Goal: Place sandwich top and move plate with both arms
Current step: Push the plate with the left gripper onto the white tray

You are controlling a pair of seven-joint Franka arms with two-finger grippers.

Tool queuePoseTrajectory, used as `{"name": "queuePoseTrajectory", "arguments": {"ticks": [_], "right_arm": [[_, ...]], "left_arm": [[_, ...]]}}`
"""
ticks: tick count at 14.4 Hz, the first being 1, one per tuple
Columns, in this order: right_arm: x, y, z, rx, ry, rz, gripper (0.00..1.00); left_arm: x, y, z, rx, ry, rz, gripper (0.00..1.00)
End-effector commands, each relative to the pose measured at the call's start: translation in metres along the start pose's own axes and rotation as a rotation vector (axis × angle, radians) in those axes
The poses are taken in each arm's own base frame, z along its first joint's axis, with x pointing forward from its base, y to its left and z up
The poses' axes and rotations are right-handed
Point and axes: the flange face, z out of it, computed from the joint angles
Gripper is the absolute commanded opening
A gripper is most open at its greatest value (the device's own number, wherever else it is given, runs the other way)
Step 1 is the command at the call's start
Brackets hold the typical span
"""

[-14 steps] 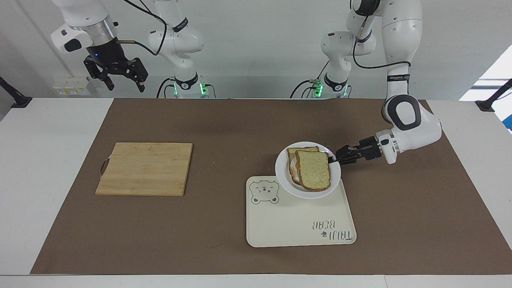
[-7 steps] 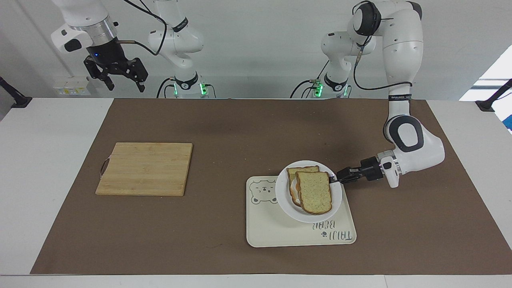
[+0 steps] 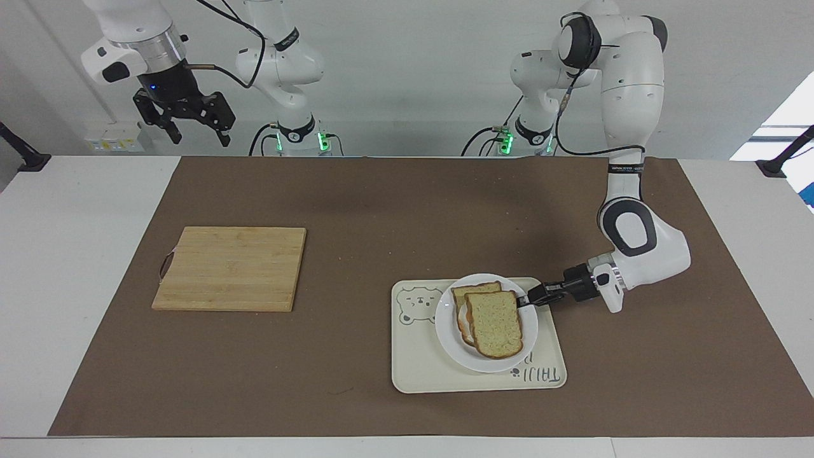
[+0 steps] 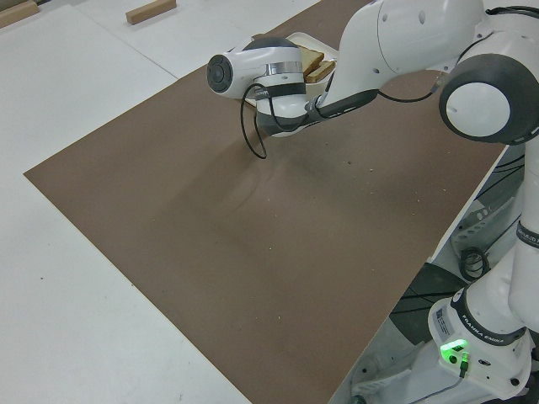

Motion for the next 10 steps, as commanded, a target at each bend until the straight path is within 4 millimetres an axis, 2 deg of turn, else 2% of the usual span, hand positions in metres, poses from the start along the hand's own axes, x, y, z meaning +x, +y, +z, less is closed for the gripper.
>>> {"name": "queuePoseTrajectory", "arguments": {"ticks": [1,2,3,4,5,7,10], "right_arm": [[-0.002,0.002,-0.004,0.025,0.013,-0.013,1.00],[-0.002,0.002,-0.004,0.025,0.013,-0.013,1.00],[-0.002,0.002,-0.004,0.025,0.013,-0.013,1.00],[-0.002,0.003,-0.004,0.025,0.013,-0.011,1.00],[-0.002,0.002,-0.004,0.025,0.013,-0.013,1.00],[-0.002,0.002,-0.004,0.025,0.013,-0.013,1.00],[-0.002,0.002,-0.004,0.025,0.013,-0.013,1.00]], "left_arm": [[0.001,0.016,0.010,0.032,0.003,0.023,0.00],[-0.003,0.021,0.024,0.068,0.002,0.044,0.00],[-0.006,0.019,0.031,0.084,0.012,0.040,0.06],[-0.006,0.018,0.029,0.083,0.012,0.030,0.64],[-0.004,0.016,0.024,0.082,0.013,0.025,1.00],[0.001,0.013,0.013,0.098,0.024,0.040,1.00],[0.013,0.021,-0.020,0.171,0.049,0.101,1.00]]}}
